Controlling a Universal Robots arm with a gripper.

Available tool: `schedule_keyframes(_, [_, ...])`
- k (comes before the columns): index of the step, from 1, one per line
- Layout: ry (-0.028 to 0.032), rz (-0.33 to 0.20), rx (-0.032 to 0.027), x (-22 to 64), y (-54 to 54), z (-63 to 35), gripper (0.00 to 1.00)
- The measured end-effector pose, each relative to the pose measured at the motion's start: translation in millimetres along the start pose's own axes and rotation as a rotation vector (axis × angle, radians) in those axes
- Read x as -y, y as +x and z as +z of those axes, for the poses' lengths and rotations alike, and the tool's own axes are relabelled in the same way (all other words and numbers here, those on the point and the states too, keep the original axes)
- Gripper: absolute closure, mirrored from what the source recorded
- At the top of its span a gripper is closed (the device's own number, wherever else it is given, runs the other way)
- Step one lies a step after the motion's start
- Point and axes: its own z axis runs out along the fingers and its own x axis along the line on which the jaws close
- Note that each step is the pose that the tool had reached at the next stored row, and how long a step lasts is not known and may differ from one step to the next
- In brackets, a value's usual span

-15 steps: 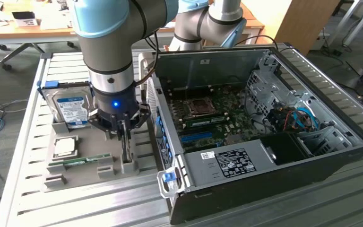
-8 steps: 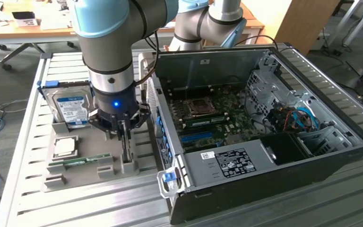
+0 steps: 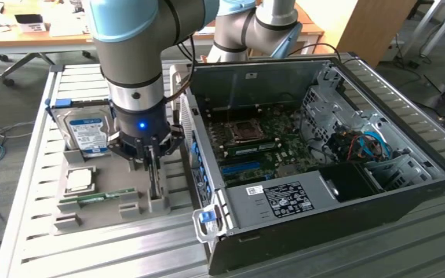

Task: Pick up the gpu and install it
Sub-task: 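Pick up the gpu and move the gpu toward the slot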

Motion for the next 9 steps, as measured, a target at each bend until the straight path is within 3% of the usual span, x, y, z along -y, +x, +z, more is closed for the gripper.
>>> schedule_keyframes(9, [-0.0002, 0.000, 0.0000, -0.6, -0.4, -14.9, 0.73])
